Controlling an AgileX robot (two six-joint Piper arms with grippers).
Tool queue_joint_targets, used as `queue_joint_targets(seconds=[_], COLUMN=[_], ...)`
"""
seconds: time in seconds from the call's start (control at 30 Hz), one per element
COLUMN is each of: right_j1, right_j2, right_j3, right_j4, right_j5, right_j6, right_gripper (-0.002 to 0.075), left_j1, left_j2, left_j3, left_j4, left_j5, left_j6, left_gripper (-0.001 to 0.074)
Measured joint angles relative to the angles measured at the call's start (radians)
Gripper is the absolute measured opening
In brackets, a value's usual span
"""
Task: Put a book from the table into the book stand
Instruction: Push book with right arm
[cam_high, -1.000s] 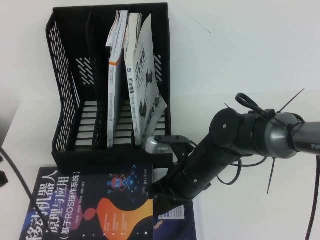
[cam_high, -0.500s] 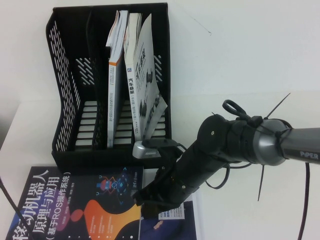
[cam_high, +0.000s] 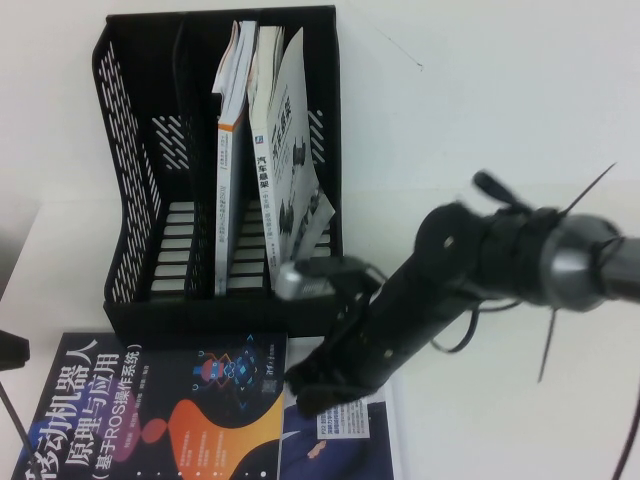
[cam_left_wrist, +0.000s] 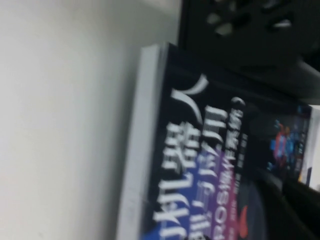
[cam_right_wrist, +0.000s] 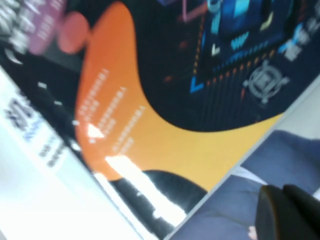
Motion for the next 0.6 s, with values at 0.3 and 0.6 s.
queue_joint_targets(seconds=[0.3,0.6], right_j1=[-0.023,-0.023], right_j2=[-0.064,-0.033], right_j3=[0.0,0.0], right_j4=[0.072,0.175], right_j5=[0.051,0.054], right_j6=[-0.116,-0.199], right_gripper=[0.0005,0.0005], left_j1=[0.0,0.058], left_j2=[0.143,0.212], left_j3=[-0.043,-0.05], left_j4=[0.0,-0.053], left_j5=[0.0,-0.002], left_j6=[0.076,0.104], left_gripper=[0.0227,0.0257])
